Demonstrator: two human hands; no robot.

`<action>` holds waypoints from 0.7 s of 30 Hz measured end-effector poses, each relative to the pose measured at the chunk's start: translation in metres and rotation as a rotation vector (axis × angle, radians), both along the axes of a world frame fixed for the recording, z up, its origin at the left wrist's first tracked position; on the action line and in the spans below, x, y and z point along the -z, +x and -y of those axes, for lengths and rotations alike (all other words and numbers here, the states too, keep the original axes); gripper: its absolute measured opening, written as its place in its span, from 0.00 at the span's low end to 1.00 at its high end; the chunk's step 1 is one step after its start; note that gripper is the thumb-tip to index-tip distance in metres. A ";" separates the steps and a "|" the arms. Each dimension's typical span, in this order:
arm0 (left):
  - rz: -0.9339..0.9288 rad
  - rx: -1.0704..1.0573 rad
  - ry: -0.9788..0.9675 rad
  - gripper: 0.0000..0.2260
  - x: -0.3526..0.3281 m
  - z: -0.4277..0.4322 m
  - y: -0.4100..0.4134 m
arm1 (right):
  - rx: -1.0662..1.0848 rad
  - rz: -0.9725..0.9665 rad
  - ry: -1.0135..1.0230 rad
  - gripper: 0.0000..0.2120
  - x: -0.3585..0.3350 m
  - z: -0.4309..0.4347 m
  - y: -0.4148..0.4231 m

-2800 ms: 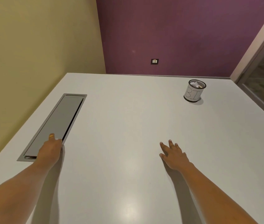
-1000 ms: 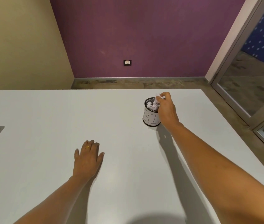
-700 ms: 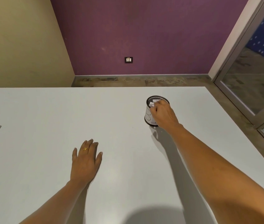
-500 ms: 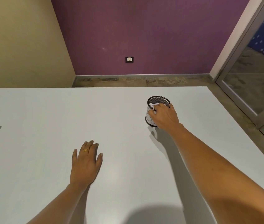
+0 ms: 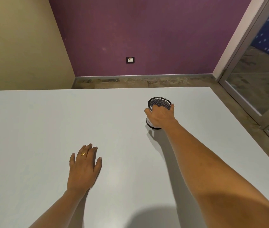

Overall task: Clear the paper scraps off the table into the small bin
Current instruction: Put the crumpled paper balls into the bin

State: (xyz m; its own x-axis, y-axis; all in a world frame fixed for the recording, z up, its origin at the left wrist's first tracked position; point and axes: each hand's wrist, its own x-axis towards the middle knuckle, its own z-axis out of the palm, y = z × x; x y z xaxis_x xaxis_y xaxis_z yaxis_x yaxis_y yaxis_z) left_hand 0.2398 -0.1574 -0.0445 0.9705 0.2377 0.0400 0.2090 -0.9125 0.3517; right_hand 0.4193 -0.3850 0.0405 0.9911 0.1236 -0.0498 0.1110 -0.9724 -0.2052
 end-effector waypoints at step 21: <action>-0.101 0.077 0.006 0.20 -0.008 -0.005 -0.016 | 0.017 0.135 0.019 0.26 -0.034 0.001 -0.035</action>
State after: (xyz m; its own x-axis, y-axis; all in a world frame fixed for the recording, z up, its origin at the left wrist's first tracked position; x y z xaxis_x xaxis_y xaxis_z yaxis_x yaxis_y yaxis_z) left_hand 0.2237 -0.1524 -0.0365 0.9851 0.1619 -0.0577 0.1719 -0.9292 0.3271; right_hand 0.3846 -0.3858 0.0745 0.9905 0.1069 0.0868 0.1229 -0.9705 -0.2074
